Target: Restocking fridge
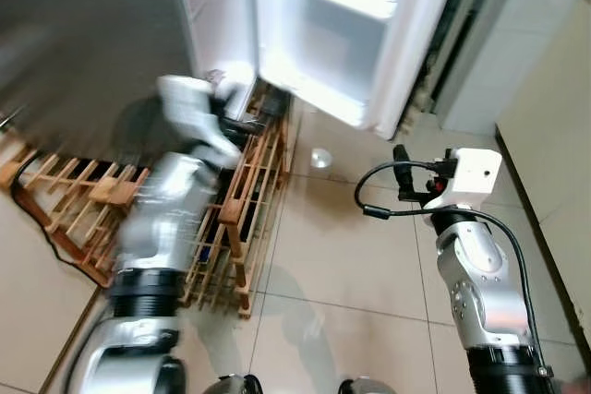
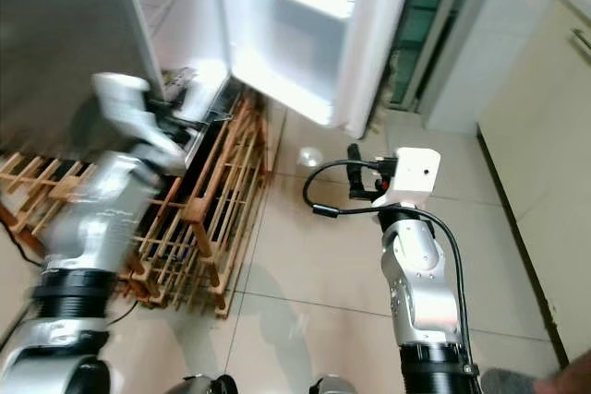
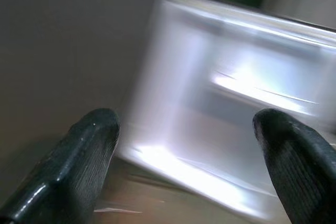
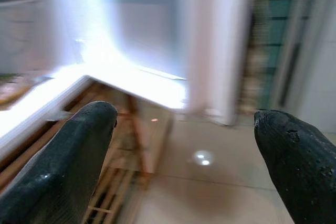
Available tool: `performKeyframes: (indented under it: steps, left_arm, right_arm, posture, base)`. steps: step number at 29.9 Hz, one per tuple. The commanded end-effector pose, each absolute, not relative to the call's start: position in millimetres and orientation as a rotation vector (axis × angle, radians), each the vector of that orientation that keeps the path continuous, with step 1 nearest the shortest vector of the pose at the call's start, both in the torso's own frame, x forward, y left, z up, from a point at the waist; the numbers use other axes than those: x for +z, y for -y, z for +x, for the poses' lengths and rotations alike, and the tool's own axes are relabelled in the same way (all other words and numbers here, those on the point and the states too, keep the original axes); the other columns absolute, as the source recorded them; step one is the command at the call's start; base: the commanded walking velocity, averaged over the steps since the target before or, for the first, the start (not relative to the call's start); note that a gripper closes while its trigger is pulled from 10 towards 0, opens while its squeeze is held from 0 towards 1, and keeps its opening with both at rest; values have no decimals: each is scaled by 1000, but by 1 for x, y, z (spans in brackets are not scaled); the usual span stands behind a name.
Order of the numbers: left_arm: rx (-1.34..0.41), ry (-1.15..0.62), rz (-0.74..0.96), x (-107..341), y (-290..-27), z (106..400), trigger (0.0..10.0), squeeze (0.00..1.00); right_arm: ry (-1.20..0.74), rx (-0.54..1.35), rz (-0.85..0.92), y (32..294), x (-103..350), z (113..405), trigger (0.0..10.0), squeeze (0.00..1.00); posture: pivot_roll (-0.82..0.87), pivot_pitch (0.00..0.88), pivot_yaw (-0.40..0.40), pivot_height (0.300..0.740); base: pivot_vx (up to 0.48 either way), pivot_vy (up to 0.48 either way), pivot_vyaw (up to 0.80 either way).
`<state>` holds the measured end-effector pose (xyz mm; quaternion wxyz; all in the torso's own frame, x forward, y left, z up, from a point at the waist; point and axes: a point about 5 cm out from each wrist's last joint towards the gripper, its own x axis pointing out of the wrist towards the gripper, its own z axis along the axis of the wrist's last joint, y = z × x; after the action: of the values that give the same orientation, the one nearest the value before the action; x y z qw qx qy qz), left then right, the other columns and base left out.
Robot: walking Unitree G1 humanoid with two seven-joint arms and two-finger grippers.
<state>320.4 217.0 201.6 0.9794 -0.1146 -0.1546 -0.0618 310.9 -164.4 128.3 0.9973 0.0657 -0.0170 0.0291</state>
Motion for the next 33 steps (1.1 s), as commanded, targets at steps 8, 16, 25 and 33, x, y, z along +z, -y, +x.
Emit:
performKeyframes:
  steps: [8,16,25,33]
  left_arm:
    - [154,78,-93,141,-232,272,10000,0]
    - [115,77,-84,148,-196,284,10000,0]
    - [275,35,-42,147,-206,288,10000,0]
    - [255,43,-34,149,-202,293,10000,0]
  right_arm:
    - [21,185,186,140,130,325,10000,1000]
    - [-36,244,284,125,126,331,10000,1000]
    - [-30,264,173,133,132,342,10000,1000]
    - [4,308,176,124,136,342,10000,1000]
  posture:
    - [14,0,-60,740]
    - [-21,0,-67,740]
    - [-32,0,-63,740]
    - [-25,0,-62,740]
  base:
    - [0,0,735]
    - [0,0,591]
    - [145,-222,566]
    - [39,-45,520]
